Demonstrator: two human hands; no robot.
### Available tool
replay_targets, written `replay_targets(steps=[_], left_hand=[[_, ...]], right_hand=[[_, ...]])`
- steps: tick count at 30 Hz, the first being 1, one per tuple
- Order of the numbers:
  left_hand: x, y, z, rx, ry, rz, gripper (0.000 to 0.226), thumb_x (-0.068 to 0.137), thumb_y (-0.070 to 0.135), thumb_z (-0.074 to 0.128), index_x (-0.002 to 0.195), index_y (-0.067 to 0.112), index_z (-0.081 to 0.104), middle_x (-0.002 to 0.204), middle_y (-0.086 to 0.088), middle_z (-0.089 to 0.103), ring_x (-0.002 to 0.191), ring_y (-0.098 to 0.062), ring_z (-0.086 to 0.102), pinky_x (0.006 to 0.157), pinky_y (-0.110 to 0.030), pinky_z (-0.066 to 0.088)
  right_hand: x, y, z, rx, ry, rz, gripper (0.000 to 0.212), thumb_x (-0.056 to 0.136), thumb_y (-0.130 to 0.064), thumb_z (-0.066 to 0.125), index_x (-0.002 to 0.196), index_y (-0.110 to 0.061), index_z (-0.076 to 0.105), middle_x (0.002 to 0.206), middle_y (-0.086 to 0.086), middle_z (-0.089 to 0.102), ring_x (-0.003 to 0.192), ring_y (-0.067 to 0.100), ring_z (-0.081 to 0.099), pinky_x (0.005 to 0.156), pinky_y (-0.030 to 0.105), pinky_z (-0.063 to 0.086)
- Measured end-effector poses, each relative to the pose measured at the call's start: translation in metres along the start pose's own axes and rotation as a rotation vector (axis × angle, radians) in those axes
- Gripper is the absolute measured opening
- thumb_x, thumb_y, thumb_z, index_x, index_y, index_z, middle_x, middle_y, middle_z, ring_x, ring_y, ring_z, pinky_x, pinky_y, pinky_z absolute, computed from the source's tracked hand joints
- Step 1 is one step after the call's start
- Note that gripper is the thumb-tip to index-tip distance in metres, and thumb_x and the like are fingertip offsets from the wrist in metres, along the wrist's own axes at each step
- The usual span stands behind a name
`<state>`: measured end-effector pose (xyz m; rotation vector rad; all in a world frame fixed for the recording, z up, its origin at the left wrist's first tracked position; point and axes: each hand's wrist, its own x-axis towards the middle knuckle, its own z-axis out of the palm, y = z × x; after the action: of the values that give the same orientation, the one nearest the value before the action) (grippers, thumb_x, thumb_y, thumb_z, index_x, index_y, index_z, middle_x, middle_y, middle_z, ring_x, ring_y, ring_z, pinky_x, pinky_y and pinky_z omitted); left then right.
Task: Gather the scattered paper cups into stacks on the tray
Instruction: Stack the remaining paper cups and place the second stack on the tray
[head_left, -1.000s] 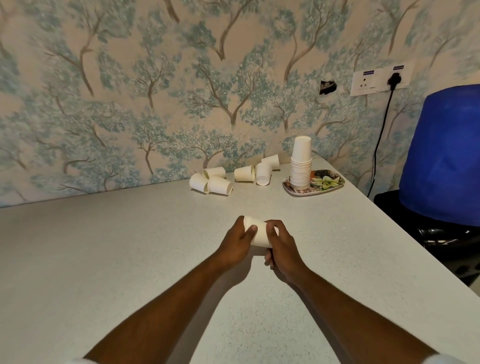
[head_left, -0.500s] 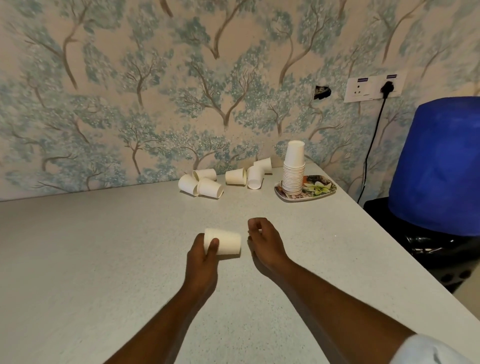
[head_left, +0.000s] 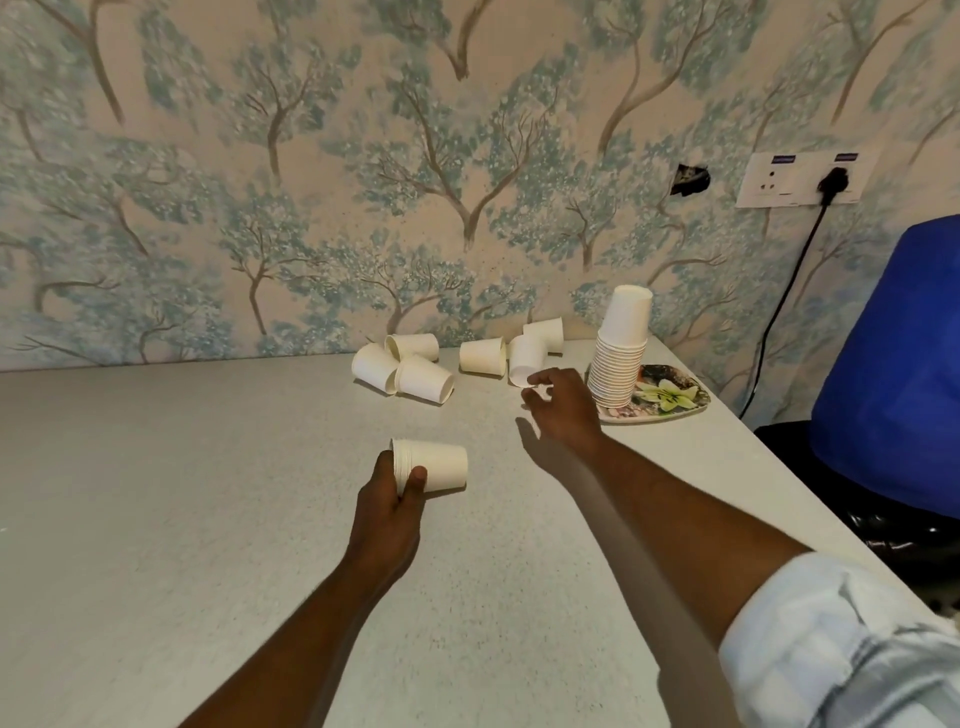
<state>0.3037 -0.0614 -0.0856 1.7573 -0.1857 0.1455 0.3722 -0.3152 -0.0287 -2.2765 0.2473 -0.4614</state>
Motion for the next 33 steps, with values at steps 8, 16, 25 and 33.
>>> replay_targets(steps=[8,16,25,33], left_hand=[[0.013,-0.02,-0.007,-0.214,-0.034,-0.047,0.027,0.087,0.043,0.061,0.114,0.041,0.062,0.12,-0.003,0.065,0.12,-0.025,0.062,0.104,-0.051,0.052],[0.015,-0.023,-0.005,-0.229,-0.011,-0.029,0.024,0.086,0.055,0.065,0.107,0.043,0.067,0.113,0.007,0.071,0.116,-0.022,0.065,0.102,-0.051,0.053],[0.009,-0.012,-0.007,-0.235,0.0,-0.034,0.025,0.089,0.042,0.062,0.113,0.035,0.063,0.118,-0.005,0.066,0.12,-0.027,0.063,0.102,-0.054,0.053],[-0.024,0.013,-0.004,-0.41,0.122,-0.157,0.025,0.103,0.014,0.052,0.127,0.017,0.053,0.125,-0.009,0.061,0.122,-0.03,0.06,0.099,-0.045,0.054]], right_hand=[[0.084,-0.002,0.018,-0.226,-0.061,-0.203,0.044,0.1,-0.021,0.059,0.141,-0.008,0.055,0.153,0.015,0.046,0.14,0.034,0.045,0.115,0.041,0.035],[0.128,0.007,0.026,-0.504,-0.264,-0.075,0.061,0.102,-0.034,0.051,0.157,-0.015,0.031,0.16,0.014,0.036,0.144,0.035,0.039,0.116,0.045,0.032],[0.059,0.003,0.008,-0.343,-0.097,-0.061,0.031,0.098,-0.028,0.058,0.12,-0.006,0.063,0.122,0.016,0.065,0.115,0.035,0.06,0.084,0.035,0.042],[-0.078,-0.029,-0.022,0.34,-0.115,0.166,0.018,0.106,-0.02,0.046,0.097,-0.012,0.06,0.093,0.01,0.06,0.09,0.03,0.058,0.072,0.041,0.046]])
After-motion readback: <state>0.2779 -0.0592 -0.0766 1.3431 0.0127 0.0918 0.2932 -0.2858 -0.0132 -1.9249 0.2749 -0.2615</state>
